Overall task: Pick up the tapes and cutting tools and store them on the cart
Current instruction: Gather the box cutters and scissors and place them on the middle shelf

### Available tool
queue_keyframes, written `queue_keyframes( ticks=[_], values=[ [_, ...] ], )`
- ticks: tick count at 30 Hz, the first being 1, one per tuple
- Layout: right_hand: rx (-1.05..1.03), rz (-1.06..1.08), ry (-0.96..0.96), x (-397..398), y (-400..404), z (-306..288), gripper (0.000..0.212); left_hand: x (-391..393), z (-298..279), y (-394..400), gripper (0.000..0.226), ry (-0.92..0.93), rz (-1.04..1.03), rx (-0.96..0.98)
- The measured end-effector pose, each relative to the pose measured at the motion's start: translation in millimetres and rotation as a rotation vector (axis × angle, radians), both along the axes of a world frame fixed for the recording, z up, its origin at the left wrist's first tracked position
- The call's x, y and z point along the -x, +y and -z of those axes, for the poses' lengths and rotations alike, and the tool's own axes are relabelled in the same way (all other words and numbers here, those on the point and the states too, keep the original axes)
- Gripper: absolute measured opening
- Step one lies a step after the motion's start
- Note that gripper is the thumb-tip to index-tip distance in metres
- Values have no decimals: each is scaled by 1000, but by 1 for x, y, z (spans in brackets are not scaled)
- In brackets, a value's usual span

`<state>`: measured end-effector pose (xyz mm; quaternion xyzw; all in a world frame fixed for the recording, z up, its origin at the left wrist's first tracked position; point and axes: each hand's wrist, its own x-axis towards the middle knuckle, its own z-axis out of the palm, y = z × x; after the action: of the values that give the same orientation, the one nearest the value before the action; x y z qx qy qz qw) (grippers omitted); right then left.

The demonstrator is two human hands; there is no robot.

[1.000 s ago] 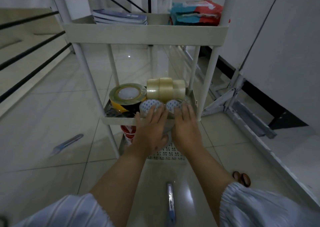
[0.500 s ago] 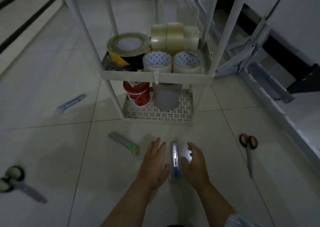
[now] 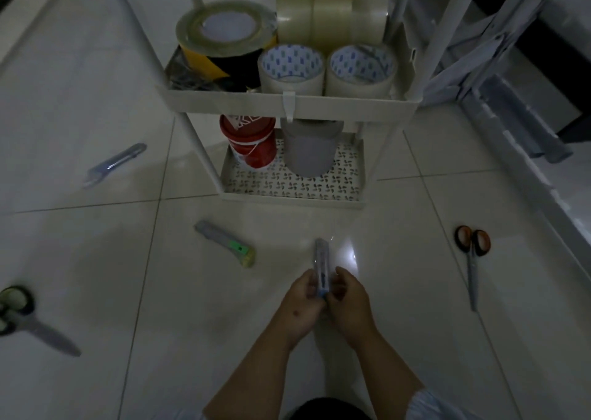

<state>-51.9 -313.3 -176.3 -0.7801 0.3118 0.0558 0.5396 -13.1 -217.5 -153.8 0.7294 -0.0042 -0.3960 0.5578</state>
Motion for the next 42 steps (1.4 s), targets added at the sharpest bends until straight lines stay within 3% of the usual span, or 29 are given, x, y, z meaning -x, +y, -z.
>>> queue_keyframes(
  ticks=[3, 6, 9, 13, 16, 20, 24, 28, 33, 36, 40, 42],
  values=[
    [-15, -22, -37, -4, 0, -4, 15, 0, -8, 4, 33, 0, -32, 23],
    [-79, -109, -113, -8, 0, -31, 28, -4, -25, 10, 26, -60, -56, 64],
    [-63, -167, -177, -14, 3, -75, 46, -15, -62, 16, 42, -126, -66, 125],
    [-77, -186, -269, -31, 6, -154, 53, -29, -148, 32, 74, -261, -96, 92],
    [-66, -232, -389, -45, 8, -234, 57, -41, -225, 42, 60, -416, -30, 166],
    [-135, -245, -439, -64, 8, -337, 56, -68, -323, 48, 58, -565, -17, 241],
    [-11, -238, -565, -80, 3, -420, 60, -92, -402, 45, 62, -685, 22, 238],
    [229, -234, -626, -107, -1, -484, 54, -122, -460, 34, 52, -790, 30, 255],
    [265, -165, -532, -148, -7, -521, 36, -161, -502, 10, 41, -464, -15, 310],
    [431, -245, -381, -167, -9, -530, 22, -176, -509, -1, 38, -392, -20, 292],
    [510, -264, -282, -188, -4, -523, 42, -193, -512, -13, 39, -371, -9, 210],
    [513, -207, -286, -198, 0, -516, 42, -198, -509, -17, 38, -363, 2, 180]
  ],
)
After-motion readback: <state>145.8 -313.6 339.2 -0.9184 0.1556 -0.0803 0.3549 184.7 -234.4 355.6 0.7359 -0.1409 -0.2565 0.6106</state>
